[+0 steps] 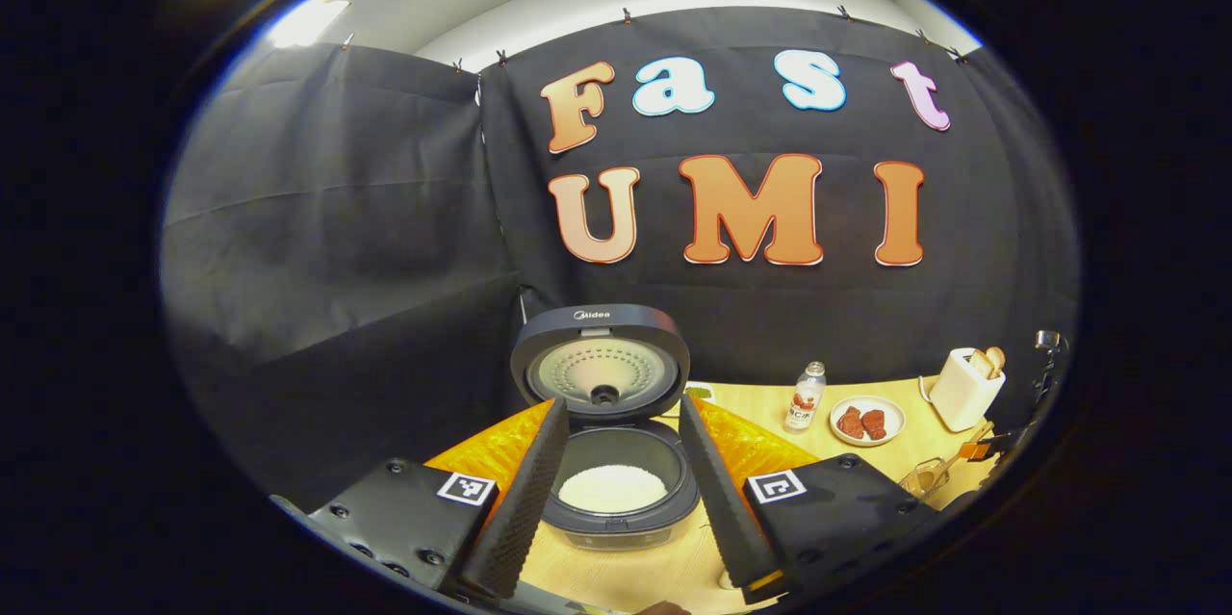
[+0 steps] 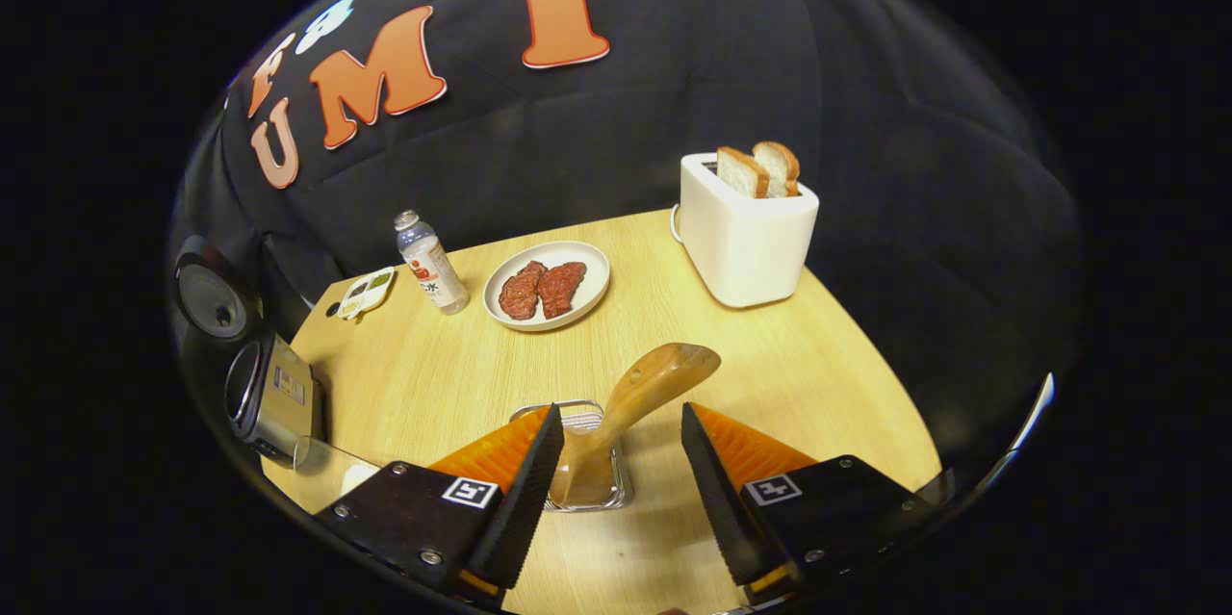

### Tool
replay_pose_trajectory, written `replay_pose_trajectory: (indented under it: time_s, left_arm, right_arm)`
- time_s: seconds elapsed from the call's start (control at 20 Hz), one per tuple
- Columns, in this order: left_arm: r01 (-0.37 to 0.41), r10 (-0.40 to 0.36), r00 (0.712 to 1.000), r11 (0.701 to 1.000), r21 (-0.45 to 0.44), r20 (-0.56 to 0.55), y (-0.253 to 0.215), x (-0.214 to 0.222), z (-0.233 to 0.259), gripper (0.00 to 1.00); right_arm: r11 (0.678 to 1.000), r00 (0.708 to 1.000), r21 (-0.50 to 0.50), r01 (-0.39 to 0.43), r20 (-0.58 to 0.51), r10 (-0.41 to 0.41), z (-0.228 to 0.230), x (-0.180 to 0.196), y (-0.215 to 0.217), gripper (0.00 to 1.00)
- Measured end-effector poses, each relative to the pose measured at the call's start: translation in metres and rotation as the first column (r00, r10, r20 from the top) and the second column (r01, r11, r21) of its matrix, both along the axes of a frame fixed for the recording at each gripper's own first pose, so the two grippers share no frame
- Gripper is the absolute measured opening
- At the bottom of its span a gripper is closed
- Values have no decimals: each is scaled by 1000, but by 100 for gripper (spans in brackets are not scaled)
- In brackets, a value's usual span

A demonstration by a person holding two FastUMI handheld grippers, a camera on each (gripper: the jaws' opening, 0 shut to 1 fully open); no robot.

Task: Close the left gripper, press the button to open the rice cooker; take a wooden spoon from the chopstick holder with the right hand, scoop a spoonful of rice and pour it into the rice cooker, then put the wooden spoon back into the chopstick holder.

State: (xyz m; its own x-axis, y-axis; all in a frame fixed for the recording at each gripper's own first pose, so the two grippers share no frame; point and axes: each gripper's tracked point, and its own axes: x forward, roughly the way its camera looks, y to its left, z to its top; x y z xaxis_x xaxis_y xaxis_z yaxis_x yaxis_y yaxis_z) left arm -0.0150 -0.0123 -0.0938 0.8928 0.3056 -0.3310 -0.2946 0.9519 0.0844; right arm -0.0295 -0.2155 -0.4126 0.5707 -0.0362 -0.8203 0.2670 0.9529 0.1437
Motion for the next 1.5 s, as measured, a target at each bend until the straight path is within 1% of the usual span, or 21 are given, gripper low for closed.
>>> replay_pose_trajectory:
  time_s: [0.05, 0.1, 0.15, 0.2, 0.25, 0.3, 0.35, 0.4, 0.45, 0.55, 0.6, 0.65, 0.75, 0.85, 1.0, 1.2, 1.35, 1.4, 1.5]
  left_arm:
    - [-13, 13, 1000, 1000, 8, -13, -1, -6, -2, 77]
    - [-26, 26, 999, 1000, 14, -25, -2, -13, -4, 77]
    - [-41, 41, 999, 999, 17, -34, -3, -18, -5, 77]
    - [-55, 56, 997, 998, 19, -45, -3, -24, -7, 77]
    - [-71, 72, 996, 997, 20, -54, -3, -28, -8, 77]
    - [-84, 86, 994, 996, 21, -66, -4, -33, -11, 77]
    - [-94, 96, 993, 995, 22, -74, -4, -36, -13, 77]
    - [-102, 104, 991, 994, 25, -82, -6, -39, -15, 77]
    - [-106, 109, 990, 994, 30, -91, -8, -41, -16, 77]
    - [-103, 108, 989, 994, 46, -105, -13, -43, -18, 77]
    - [-98, 103, 989, 994, 55, -108, -16, -44, -18, 84]
    - [-94, 100, 990, 994, 64, -104, -18, -43, -17, 81]
    - [-82, 89, 991, 994, 74, -98, -19, -39, -16, 77]
    - [-71, 78, 993, 993, 92, -84, -18, -35, -13, 92]
    - [-62, 68, 996, 993, 105, -53, -7, -26, -12, 92]
    - [-24, 26, 999, 998, 65, -30, 11, -9, -24, 100]
    - [5, -4, 1000, 1000, 30, -31, 28, -1, -39, 89]
    - [12, -11, 999, 1000, 19, -33, 34, 2, -43, 86]
    - [22, -22, 999, 1000, 7, -34, 46, 6, -50, 85]
  right_arm:
    - [999, 1000, 31, 24, 3, -24, -7, 4, 1, 74]
    - [998, 999, 56, 42, 7, -43, -13, 10, 3, 72]
    - [995, 999, 81, 53, 9, -54, -17, 13, 5, 67]
    - [994, 998, 97, 54, 12, -56, -19, 16, 8, 65]
    - [993, 998, 103, 52, 20, -54, -20, 17, 9, 58]
    - [993, 999, 110, 42, 20, -44, -22, 18, 11, 54]
    - [993, 999, 112, 29, 13, -31, -24, 16, 12, 46]
    - [995, 999, 96, 31, 18, -33, -25, 15, 8, 42]
    - [994, 999, 108, 33, 31, -36, -22, 17, 9, 29]
    - [989, 998, 139, 50, 38, -55, -20, 18, 12, 18]
    - [989, 998, 142, 45, 48, -52, -18, 17, 14, 17]
    - [990, 997, 137, 41, 60, -49, -16, 17, 15, 13]
    - [991, 996, 130, 37, 76, -47, -6, 16, 16, 10]
    - [990, 992, 131, 52, 110, -67, 13, 18, 15, 9]
    - [990, 978, 131, 61, 189, -85, 51, 22, 16, 9]
    - [989, 948, 129, 77, 299, -112, 107, 20, 29, 9]
    - [985, 928, 155, 75, 352, -126, 132, 6, 57, 9]
    - [983, 920, 173, 59, 372, -120, 138, 3, 71, 9]
    - [982, 913, 185, 42, 392, -113, 142, -4, 96, 9]
